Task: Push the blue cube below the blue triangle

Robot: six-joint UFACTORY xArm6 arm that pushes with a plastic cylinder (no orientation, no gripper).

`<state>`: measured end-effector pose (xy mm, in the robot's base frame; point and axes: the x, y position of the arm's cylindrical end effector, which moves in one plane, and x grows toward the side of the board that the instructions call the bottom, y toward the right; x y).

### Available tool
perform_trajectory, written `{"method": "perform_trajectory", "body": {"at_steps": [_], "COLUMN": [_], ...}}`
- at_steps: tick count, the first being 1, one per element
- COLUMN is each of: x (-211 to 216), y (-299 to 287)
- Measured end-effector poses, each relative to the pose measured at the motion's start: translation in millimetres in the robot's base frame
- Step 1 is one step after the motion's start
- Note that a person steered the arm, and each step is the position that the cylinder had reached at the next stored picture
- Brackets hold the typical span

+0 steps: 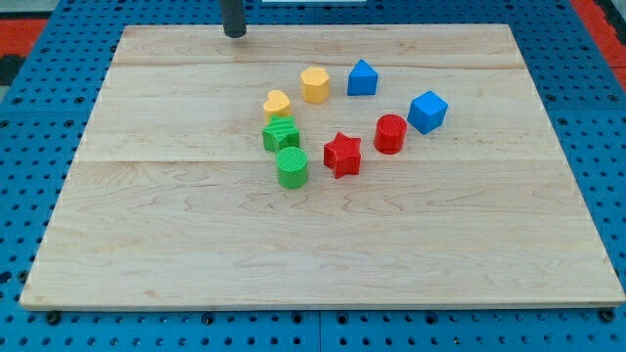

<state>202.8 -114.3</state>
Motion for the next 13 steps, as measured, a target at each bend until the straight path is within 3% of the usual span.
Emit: {"method": "perform_trajectory", "body": {"at_steps": [5, 7, 10, 11, 12, 13], "x": [5.8, 2.9, -10.3, 11.3, 69.5, 155.0], "y": [44.2, 137.5, 166.2, 187.8, 226.0, 230.0]}}
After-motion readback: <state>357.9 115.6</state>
